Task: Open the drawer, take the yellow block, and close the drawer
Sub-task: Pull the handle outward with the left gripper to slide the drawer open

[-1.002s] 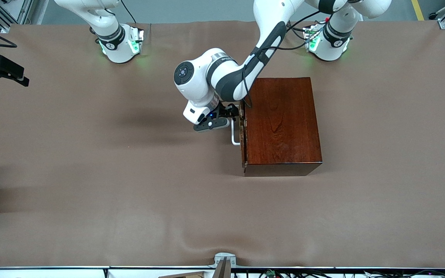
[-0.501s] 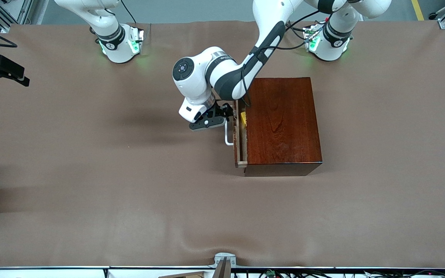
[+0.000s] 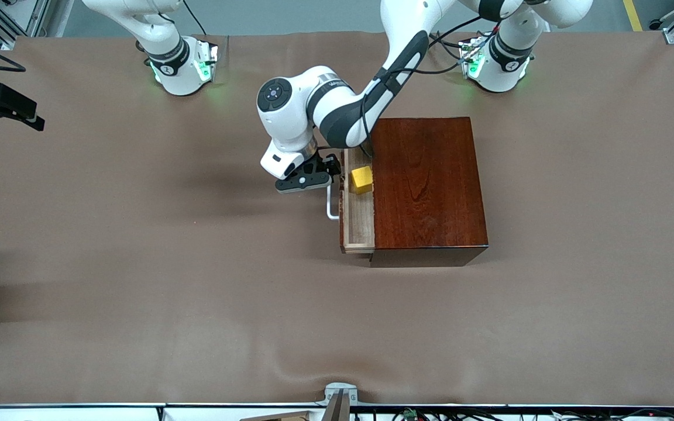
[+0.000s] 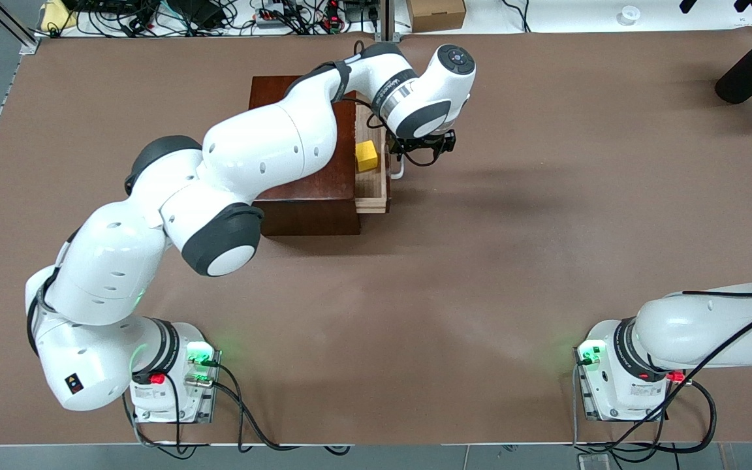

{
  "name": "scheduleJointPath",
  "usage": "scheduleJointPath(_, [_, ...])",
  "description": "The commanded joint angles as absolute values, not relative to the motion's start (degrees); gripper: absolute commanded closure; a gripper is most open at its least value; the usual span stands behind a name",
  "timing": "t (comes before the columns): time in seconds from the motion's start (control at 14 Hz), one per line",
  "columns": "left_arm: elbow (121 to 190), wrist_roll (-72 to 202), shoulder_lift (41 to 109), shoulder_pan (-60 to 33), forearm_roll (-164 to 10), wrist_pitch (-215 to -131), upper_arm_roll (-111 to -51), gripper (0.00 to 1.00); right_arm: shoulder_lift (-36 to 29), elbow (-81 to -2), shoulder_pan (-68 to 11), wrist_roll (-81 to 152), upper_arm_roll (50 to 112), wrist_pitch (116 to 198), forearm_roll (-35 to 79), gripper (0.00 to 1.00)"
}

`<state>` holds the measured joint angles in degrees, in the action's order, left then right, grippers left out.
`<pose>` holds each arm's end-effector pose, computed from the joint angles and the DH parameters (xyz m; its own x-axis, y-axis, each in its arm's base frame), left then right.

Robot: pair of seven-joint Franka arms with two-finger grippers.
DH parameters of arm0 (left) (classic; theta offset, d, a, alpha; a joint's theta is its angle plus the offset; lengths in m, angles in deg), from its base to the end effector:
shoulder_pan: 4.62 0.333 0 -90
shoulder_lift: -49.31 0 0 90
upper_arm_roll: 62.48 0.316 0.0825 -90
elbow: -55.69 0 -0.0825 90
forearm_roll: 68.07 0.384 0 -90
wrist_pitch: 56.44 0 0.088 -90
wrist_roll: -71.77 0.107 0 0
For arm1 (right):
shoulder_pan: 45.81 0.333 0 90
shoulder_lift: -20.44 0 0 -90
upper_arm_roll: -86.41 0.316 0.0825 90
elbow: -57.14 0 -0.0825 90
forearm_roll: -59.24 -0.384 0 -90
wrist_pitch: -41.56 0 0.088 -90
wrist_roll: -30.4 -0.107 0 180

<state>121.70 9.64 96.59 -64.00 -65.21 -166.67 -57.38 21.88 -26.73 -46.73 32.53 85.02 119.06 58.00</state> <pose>0.4282 -0.6228 0.3010 0.9934 0.0877 0.0734 0.0947 -0.9906 -0.0986 0.5225 -0.0186 0.6692 0.9964 0.0017 -0.0850 -0.0004 -0.9997 -0.0252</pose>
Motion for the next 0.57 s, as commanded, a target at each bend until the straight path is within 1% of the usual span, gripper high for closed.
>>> scheduleJointPath(0.0, [117.21, 8.58, 98.97, -64.47, -66.58, -166.83, -57.74, 0.0, 22.46, -27.32, -48.27, 32.68, 85.62, 119.07, 56.87, 0.0])
scheduleJointPath(0.14, [116.07, 8.58, 99.58, -64.39, -66.58, -166.83, -57.74, 0.0, 22.46, -27.23, -48.36, 32.68, 85.62, 118.99, 56.87, 0.0])
scheduleJointPath(0.5, [116.15, 7.96, 99.76, -64.56, -66.67, -166.66, -58.0, 0.0, 22.46, -27.32, -48.19, 32.86, 85.53, 118.99, 56.87, 0.0])
